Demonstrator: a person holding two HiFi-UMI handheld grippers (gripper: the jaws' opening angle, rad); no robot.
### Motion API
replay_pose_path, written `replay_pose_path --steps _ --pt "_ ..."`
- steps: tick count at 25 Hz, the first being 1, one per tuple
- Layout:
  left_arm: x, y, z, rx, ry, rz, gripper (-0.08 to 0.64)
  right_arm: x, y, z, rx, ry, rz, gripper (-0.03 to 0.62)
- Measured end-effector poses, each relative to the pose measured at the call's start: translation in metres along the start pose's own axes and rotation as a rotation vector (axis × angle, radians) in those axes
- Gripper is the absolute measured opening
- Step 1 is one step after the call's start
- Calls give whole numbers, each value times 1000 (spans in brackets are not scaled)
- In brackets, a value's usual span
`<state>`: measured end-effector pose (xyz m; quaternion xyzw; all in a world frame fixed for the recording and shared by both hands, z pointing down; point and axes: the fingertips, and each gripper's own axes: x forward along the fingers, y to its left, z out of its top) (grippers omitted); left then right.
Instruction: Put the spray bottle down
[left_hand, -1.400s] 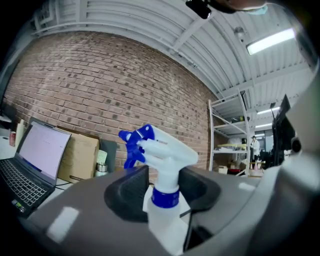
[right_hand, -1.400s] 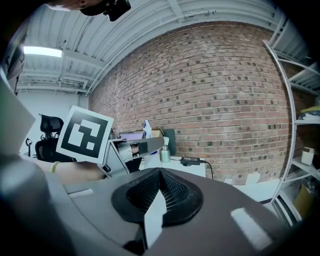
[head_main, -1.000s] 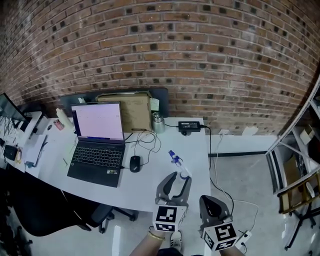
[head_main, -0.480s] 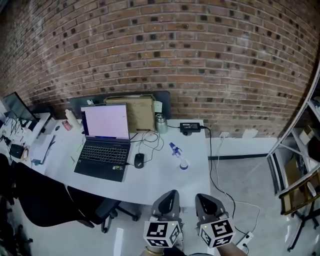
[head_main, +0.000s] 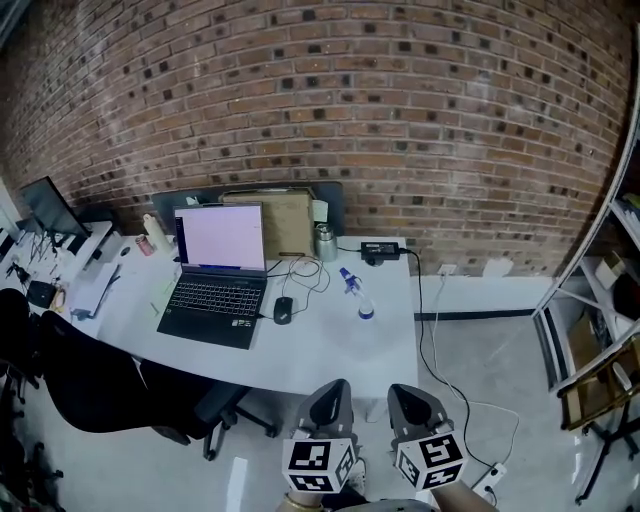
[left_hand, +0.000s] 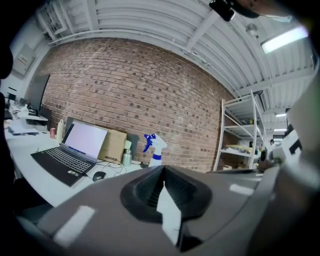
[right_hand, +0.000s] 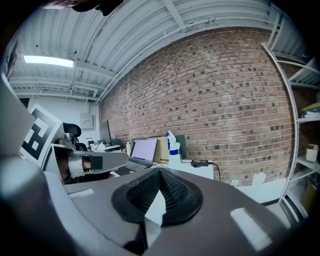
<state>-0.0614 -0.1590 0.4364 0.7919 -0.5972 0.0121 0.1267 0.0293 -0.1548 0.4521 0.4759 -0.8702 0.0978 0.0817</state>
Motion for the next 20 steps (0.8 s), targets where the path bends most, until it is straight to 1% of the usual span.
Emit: replay_pose_path --steps 9,20 --pt "-8 -5 3 21 -4 -14 6 -9 12 8 -27 -28 7 -3" --pt "-10 -5 0 30 11 -15 7 -8 18 9 -41 -31 21 -3"
